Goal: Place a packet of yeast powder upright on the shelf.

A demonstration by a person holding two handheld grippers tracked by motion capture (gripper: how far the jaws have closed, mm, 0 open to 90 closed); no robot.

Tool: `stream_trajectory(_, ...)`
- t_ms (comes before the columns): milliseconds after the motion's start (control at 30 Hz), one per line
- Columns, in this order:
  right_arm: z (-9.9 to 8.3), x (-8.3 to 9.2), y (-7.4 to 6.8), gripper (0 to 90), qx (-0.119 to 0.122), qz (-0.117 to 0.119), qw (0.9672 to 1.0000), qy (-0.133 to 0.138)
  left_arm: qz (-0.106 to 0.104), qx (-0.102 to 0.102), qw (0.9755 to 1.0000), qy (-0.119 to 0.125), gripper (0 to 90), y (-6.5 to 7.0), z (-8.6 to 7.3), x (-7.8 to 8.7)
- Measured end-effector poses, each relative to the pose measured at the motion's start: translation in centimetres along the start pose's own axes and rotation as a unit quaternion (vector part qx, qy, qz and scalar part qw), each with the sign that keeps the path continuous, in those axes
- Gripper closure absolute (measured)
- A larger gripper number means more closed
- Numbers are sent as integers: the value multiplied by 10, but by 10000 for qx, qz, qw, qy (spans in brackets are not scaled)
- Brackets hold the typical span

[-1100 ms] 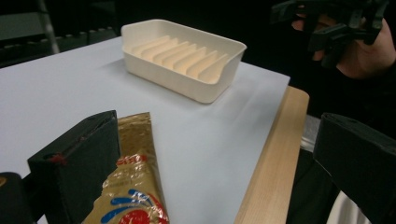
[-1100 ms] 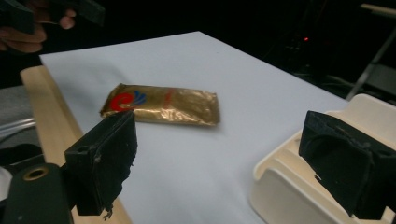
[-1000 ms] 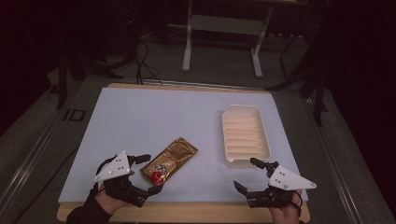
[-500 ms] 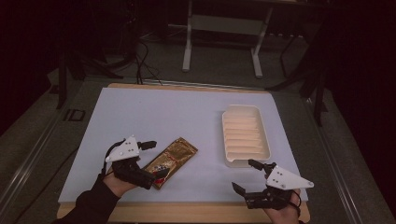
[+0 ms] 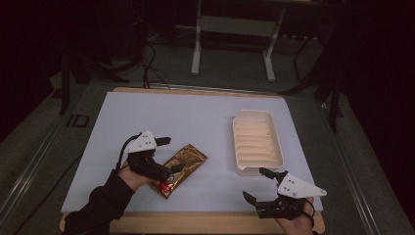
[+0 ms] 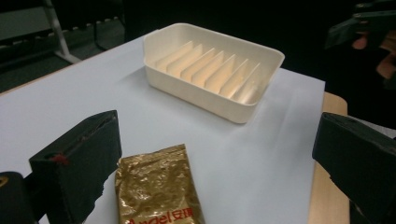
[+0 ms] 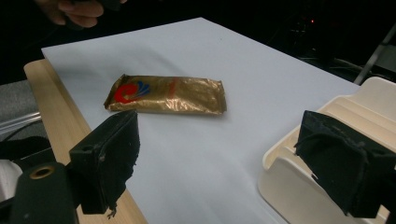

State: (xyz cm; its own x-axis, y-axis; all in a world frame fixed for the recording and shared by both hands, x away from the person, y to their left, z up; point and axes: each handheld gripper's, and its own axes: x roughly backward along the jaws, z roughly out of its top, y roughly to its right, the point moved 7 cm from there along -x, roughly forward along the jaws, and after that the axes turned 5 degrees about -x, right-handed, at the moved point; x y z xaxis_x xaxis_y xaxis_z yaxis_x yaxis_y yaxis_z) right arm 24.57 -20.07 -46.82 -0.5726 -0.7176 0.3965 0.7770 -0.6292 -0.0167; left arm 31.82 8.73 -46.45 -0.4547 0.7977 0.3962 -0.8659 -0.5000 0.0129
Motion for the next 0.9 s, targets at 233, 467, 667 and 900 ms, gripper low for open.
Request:
stream_trajectory(233,0,0,-1,132,10,30,10000,39,11,55,10000,-68,26,-12,1,-15)
stream_trajectory(467,-1,-1,-1,132,25,57,10000,16,15,44,9998,-183,49,-21,-2,-31)
stream_trajectory(667,-2,-2,-2,132,26,103,9999,5,9,101,9996,-272,71,-32,-4,-45)
stream_trajectory(900,-3,-2,-2,134,20,140,9999,5,90,17,9986,-515,153,-46,-13,-63)
